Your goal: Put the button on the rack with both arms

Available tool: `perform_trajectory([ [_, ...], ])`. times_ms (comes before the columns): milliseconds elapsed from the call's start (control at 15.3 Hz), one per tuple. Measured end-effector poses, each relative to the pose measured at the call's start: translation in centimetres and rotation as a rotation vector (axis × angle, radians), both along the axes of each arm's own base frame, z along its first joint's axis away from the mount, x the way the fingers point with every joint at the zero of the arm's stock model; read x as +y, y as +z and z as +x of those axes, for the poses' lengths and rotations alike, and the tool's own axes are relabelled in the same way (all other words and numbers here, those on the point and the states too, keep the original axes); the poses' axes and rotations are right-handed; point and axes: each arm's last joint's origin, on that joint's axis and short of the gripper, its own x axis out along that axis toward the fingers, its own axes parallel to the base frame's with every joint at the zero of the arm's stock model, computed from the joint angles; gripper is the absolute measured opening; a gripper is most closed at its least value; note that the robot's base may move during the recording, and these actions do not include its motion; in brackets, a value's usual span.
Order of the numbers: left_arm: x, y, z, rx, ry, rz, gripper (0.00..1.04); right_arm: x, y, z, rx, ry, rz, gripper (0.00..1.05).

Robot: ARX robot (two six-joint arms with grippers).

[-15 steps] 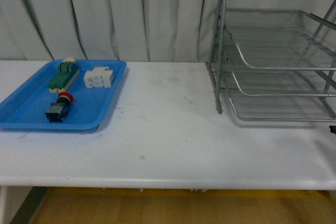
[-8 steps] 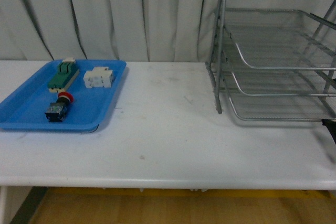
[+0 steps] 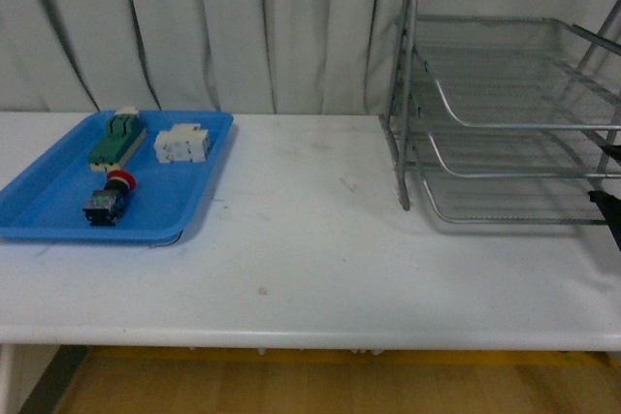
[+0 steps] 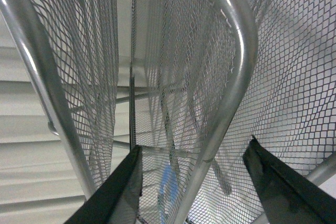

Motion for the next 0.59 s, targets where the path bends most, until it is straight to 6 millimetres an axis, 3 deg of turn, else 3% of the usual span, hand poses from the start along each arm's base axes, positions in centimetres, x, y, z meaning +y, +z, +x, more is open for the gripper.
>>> perform_trajectory([
  [130, 0.00, 0.00, 0.00, 0.000, 0.000, 0.000, 0.98, -0.12, -0.70, 0.34, 0.003, 0.001, -0.021, 0.33],
  [261, 0.00, 0.00, 0.00, 0.000, 0.000, 0.000, 0.98, -0.20, -0.70, 0.64, -0.012, 0.000, -0.036, 0.14],
  [391, 0.00, 0.00, 0.00, 0.000, 0.000, 0.000, 0.98, -0.27, -0.65, 0.80, -0.012, 0.001, -0.018, 0.05],
  [587, 0.00, 0.00, 0.00, 0.000, 0.000, 0.000, 0.98, -0.46, -0.65, 0.76, -0.010, -0.003, -0.008, 0.05],
])
